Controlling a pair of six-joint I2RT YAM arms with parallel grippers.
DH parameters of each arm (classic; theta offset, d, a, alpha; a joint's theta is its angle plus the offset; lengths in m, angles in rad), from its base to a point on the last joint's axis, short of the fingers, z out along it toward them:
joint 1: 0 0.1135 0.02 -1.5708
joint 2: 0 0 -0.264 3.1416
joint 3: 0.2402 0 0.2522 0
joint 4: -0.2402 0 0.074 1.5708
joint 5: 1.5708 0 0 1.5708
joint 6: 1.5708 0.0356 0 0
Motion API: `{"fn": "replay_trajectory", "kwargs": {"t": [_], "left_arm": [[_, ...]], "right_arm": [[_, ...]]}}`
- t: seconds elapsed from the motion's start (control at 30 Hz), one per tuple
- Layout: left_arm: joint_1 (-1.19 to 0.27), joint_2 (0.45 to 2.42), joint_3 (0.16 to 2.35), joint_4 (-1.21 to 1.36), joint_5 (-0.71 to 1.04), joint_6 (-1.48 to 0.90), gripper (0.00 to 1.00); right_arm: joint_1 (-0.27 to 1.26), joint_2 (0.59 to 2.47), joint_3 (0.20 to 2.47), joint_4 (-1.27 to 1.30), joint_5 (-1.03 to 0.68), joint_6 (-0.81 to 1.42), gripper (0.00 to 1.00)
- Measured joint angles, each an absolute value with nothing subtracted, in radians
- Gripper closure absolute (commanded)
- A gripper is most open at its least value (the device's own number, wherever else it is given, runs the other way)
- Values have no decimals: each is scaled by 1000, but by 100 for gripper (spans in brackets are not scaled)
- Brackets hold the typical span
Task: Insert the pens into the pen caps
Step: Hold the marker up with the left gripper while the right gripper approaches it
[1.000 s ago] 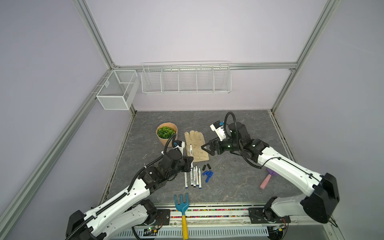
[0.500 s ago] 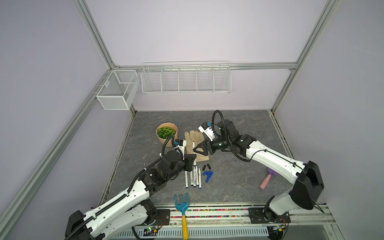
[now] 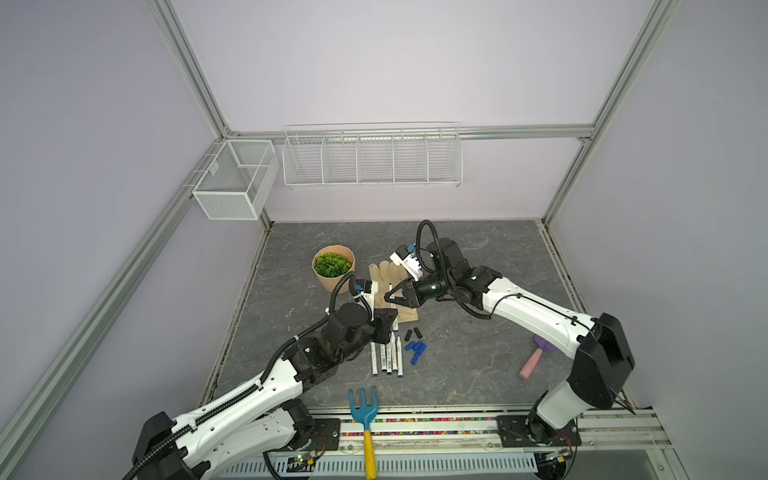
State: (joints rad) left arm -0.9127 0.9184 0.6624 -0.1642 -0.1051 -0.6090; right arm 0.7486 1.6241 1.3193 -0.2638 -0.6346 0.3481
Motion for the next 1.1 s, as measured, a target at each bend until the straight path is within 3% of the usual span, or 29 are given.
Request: {"fn": "replay_trajectory", "kwargs": {"t": [0.03,0.1,0.23,0.77,0.83,0.97,1.03,1.1], "left_arm": [[-913,922,662,-159,-107,-616,54],[-914,928,662,-138,-113,-625,46],[-914,948,650,-71,-118,-640,46],[-916,1022,657,19,-79,-623,68],[-916,1024,661,18,-72,-620,74],[-919,1042,690,22,-55,-599,95],[-920,1041,691,22,-53,-592,99],[-920,1039,691,17,-55,-593,100]], "right_arm": [[746,1624,1319,-264,-641,347,87],[736,1623,1317,-265,-645,348,88],[708,1604,1295,-261,-657,362,89],[662,1562,1266,-181,-762,443,89],[661,1562,1266,-180,-764,445,89],[658,1562,1266,-170,-768,451,89],[654,1561,1263,-166,-774,452,88],[652,1560,1254,-160,-778,454,78]]}}
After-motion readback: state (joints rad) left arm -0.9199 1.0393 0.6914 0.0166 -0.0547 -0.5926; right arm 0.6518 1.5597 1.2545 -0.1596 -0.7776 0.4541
